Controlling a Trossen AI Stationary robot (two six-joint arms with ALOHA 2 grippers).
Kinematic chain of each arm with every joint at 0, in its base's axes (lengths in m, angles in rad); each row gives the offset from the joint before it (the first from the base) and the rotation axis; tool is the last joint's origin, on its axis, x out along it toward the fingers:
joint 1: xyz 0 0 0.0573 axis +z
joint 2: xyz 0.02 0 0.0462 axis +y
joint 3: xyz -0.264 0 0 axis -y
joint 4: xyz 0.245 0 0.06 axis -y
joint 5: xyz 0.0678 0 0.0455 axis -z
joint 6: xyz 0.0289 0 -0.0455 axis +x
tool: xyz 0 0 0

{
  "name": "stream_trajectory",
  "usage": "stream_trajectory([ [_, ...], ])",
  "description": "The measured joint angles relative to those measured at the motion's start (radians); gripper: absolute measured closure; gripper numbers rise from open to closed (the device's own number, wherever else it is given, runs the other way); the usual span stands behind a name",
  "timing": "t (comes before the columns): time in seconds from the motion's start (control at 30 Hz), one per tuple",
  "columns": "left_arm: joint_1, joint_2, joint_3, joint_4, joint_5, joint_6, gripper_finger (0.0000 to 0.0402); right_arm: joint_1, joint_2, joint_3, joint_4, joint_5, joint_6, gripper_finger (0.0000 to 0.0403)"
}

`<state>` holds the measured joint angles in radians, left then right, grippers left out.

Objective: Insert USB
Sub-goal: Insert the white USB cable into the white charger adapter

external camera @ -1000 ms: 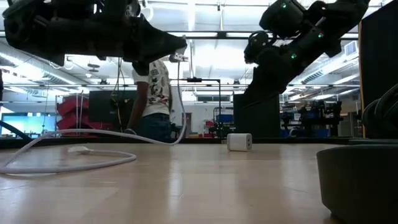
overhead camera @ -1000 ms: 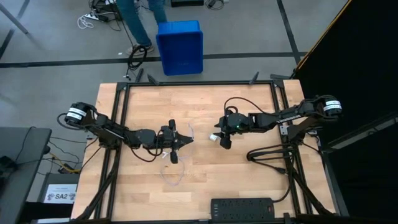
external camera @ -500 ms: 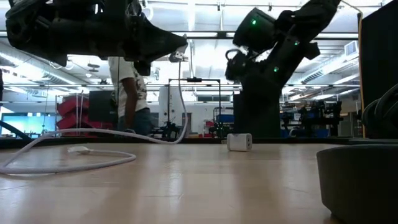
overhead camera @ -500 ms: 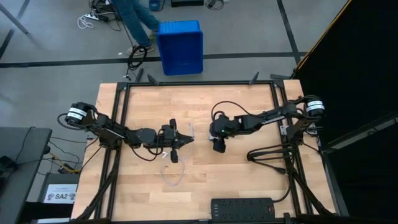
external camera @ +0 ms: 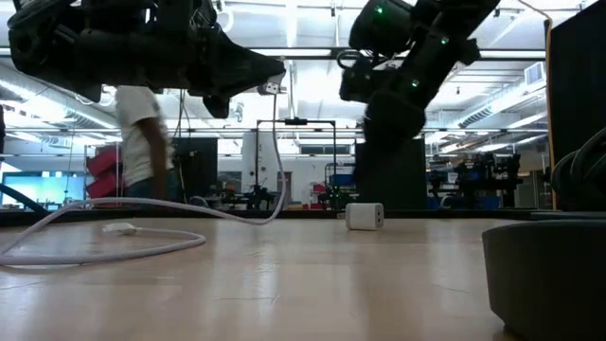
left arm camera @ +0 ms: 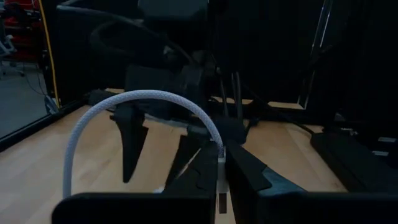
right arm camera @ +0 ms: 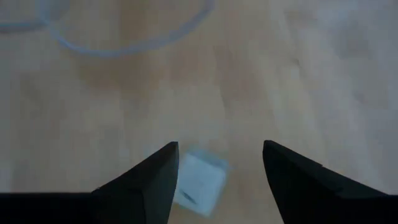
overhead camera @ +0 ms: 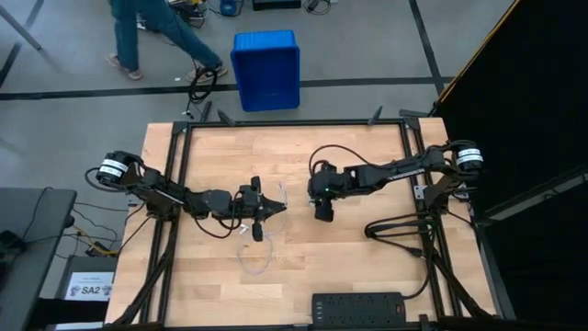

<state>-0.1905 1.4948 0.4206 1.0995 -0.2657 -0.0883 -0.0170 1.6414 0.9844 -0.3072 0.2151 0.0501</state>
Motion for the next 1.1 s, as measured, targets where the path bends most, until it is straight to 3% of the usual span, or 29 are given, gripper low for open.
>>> stream_trajectory([
  [0.1, -0.001, 0.0, 0.0, -0.003, 0.001, -0.003, 0.0401, -0.001, -0.001, 0.0, -0.08, 0.136, 0.034, 0.0215],
  [0.17, -0.001, 0.0, 0.0, 0.001, 0.003, -0.003, 0.0401, -0.005, 0.005, 0.0, -0.126, 0.166, 0.044, 0.0225],
  [0.63, -0.002, 0.0, 0.0, 0.009, 0.005, -0.003, 0.0401, 0.02, 0.009, -0.043, -0.077, 0.068, 0.091, 0.026],
  [0.9, -0.002, 0.0, 0.0, 0.009, 0.006, -0.003, 0.0401, 0.041, 0.009, -0.043, -0.055, 0.072, 0.089, 0.0262],
  [1.1, -0.002, 0.0, 0.0, 0.008, 0.006, -0.003, 0.0401, 0.028, 0.009, -0.044, -0.067, 0.148, 0.087, 0.0264],
])
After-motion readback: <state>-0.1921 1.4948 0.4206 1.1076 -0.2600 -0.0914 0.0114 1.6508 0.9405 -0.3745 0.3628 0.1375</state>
